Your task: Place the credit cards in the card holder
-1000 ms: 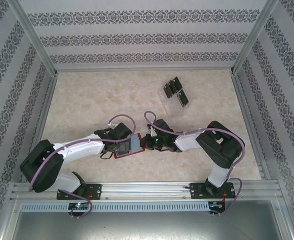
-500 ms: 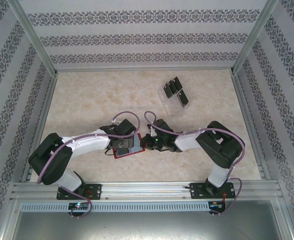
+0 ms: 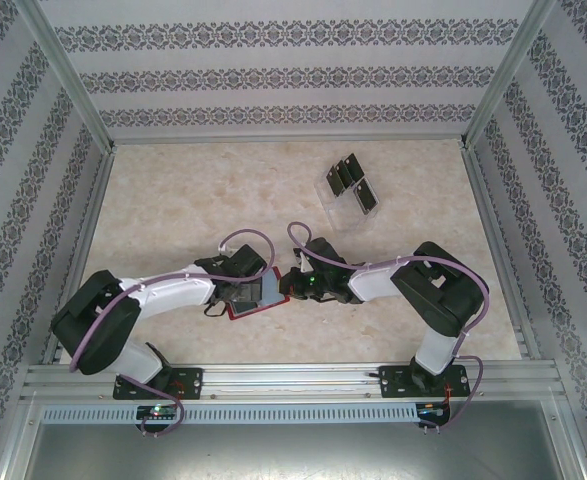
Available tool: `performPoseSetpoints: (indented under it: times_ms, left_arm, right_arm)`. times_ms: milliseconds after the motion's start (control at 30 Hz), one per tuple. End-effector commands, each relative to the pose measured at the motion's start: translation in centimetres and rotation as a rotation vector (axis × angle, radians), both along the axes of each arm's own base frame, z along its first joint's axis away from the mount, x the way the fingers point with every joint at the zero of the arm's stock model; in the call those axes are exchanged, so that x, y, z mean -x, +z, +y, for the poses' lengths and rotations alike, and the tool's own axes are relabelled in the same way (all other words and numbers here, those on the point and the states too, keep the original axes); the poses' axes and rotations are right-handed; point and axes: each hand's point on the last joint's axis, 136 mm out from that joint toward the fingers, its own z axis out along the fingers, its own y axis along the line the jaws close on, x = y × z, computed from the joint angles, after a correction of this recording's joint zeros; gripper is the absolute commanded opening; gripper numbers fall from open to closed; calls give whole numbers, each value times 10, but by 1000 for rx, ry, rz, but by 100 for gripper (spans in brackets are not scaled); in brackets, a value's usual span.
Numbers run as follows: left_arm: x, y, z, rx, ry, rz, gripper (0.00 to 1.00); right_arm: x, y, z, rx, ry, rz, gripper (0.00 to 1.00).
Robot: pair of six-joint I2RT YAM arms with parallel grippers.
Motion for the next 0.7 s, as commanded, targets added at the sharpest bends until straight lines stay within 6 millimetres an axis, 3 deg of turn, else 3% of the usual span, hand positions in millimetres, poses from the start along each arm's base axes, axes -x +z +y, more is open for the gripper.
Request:
performPoseSetpoints:
  times_ms: [0,200,367,467,667]
  left_arm:
    - [1,3,13,-20,31,-9,100]
    - [-11,24,2,30,4,-66,100]
    - [-20,49,-7,105,-8,-125,100]
    - [-24,57,-6,171,5,-142,100]
    - [-22,63,7,302,49,-165,100]
  right_arm:
    - [-2,-16,-10,74,-30,20,0]
    - [-2,-11,-8,65,-19,18,0]
    - [-5,7,-3,47,6,-7,0]
    - [-9,32,2,25,27,-48,2]
    - [-24,95,-8,28,30,-177,22]
